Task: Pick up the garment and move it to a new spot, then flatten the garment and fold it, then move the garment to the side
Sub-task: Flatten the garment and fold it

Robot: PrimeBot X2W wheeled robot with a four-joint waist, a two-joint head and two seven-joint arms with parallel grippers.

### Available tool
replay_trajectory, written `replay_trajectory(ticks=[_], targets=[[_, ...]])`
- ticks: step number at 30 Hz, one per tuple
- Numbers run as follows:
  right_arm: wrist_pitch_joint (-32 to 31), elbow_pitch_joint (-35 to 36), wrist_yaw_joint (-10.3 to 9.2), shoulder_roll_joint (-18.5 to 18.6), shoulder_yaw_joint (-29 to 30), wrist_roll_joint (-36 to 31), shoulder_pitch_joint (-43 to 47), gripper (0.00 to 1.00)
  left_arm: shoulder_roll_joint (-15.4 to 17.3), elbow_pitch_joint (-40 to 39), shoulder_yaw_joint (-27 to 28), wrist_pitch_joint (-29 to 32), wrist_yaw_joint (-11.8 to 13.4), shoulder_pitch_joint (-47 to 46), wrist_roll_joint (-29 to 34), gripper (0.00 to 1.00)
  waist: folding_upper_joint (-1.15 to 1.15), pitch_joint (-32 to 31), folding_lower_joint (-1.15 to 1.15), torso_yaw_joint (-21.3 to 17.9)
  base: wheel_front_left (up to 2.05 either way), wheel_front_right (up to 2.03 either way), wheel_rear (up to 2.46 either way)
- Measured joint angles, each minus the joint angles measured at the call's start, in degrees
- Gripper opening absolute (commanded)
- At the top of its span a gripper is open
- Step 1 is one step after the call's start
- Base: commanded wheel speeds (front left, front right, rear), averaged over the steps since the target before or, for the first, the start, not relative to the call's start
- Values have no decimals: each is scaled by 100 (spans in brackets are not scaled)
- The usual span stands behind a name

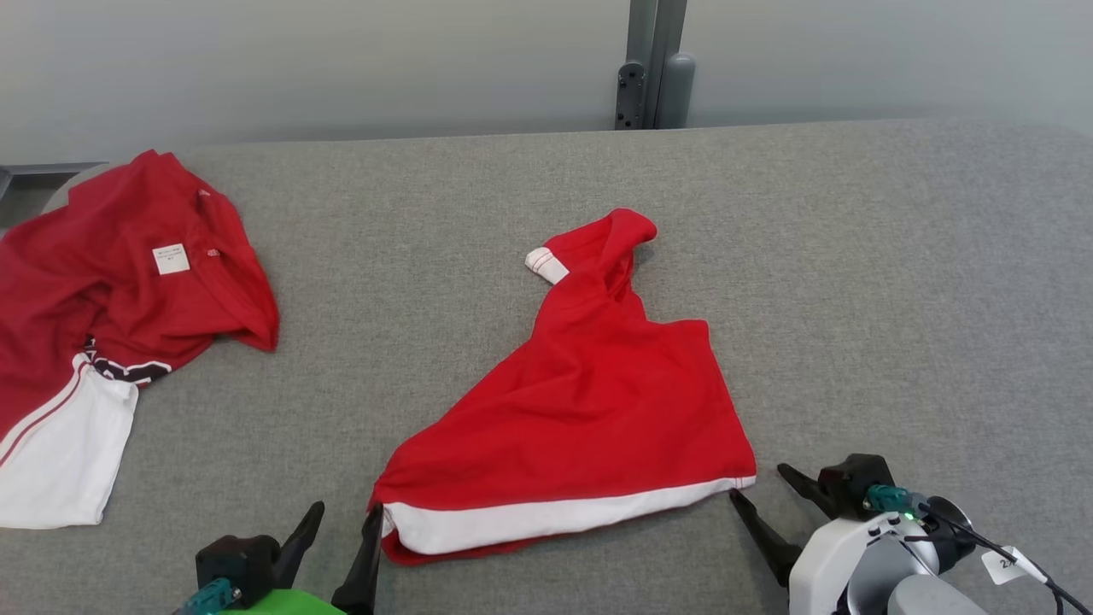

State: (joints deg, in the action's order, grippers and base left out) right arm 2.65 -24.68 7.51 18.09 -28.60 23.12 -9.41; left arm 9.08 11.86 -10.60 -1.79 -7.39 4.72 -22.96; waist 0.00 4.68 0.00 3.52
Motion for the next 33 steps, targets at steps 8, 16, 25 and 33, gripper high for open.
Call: replay_trajectory(ticks=[8, 16, 25, 33], targets=[[99, -254, 0, 15, -393, 171, -332, 100, 18, -155, -34, 285, 0, -30, -335, 100, 0, 127, 0, 88, 0, 0, 0], [248, -465, 0, 20, -662, 364, -546, 100, 127, -355, -263, 592, 0, -38, -727, 100, 0, 226, 0, 153, 0, 0, 0], [358, -589, 1, 42, -817, 482, -751, 100, 204, -181, -421, 776, -1, -148, -1202, 100, 0, 390, 0, 131, 0, 0, 0], [403, -524, -2, 103, -1068, 788, -863, 0, 276, 149, -750, 759, -1, -394, -1884, 0, 0, 488, 0, 67, 0, 0, 0]])
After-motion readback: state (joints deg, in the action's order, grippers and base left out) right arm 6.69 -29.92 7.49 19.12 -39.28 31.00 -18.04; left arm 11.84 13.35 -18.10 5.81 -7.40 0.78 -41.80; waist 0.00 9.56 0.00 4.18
